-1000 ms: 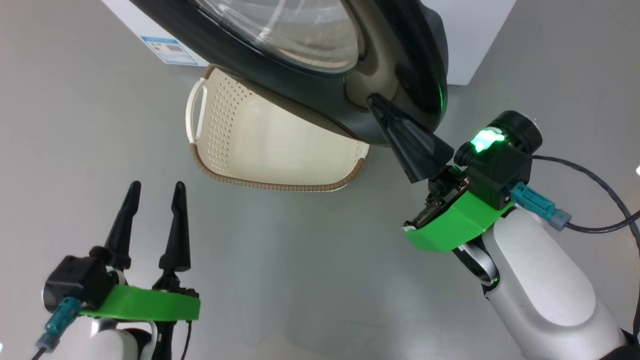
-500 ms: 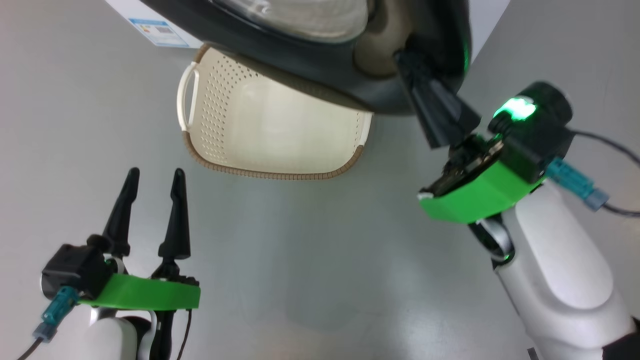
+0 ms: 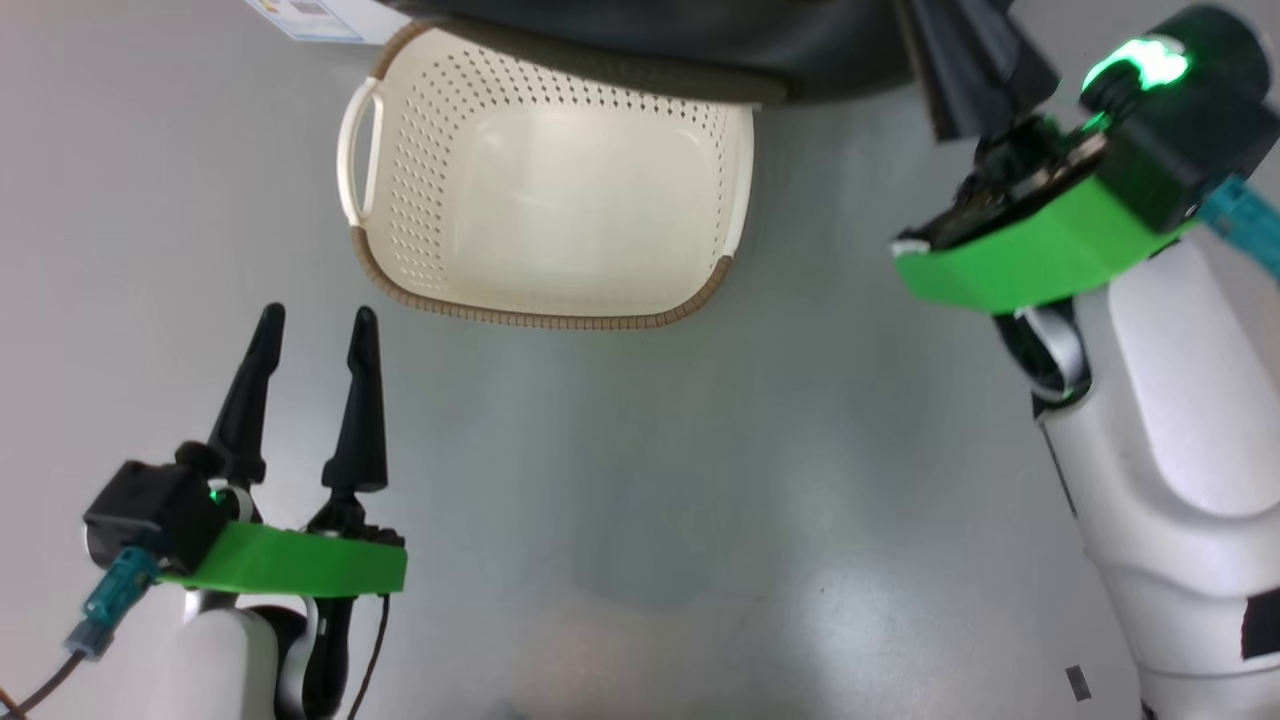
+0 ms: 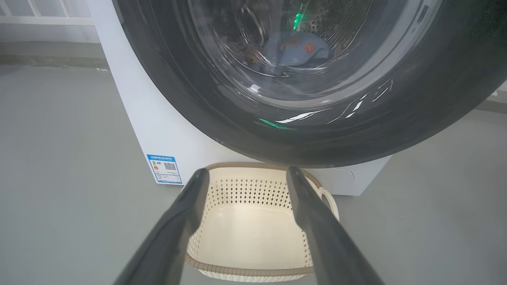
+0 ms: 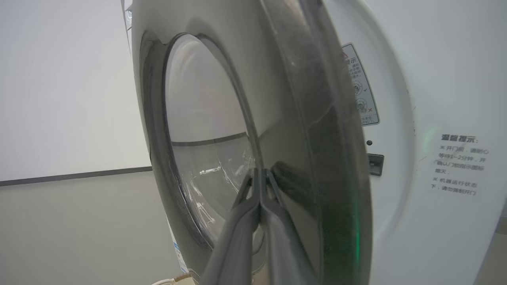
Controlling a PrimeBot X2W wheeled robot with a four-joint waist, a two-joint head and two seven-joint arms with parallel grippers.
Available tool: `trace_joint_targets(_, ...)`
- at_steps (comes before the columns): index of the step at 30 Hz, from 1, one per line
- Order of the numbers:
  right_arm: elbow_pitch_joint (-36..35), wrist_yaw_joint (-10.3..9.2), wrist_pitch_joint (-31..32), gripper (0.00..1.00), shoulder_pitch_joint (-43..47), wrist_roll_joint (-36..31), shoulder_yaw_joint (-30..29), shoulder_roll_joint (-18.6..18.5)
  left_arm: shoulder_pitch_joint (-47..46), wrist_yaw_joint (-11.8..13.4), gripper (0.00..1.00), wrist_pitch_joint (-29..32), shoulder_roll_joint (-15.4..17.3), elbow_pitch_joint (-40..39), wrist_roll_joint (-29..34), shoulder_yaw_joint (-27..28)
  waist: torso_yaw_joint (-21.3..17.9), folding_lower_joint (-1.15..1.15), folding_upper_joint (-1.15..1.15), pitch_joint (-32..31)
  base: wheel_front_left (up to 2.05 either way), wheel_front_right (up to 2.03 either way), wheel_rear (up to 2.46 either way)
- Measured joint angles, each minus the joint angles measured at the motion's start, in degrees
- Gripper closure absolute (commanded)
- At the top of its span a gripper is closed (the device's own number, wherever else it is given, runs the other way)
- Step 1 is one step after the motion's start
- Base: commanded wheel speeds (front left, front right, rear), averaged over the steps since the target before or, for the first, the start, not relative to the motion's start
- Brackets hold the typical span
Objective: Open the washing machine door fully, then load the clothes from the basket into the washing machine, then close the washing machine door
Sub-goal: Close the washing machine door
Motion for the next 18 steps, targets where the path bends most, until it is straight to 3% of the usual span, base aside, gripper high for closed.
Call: trace_joint_targets(18, 3.7, 0.0, 0.0, 1.0, -15.0, -1.8, -6.0, 2.4, -5.2, -0.4, 0.0, 0.0, -0.4, 0.0, 0.0, -1.4, -0.8, 0.0, 0.0, 6.5, 0.0, 0.0, 0.0)
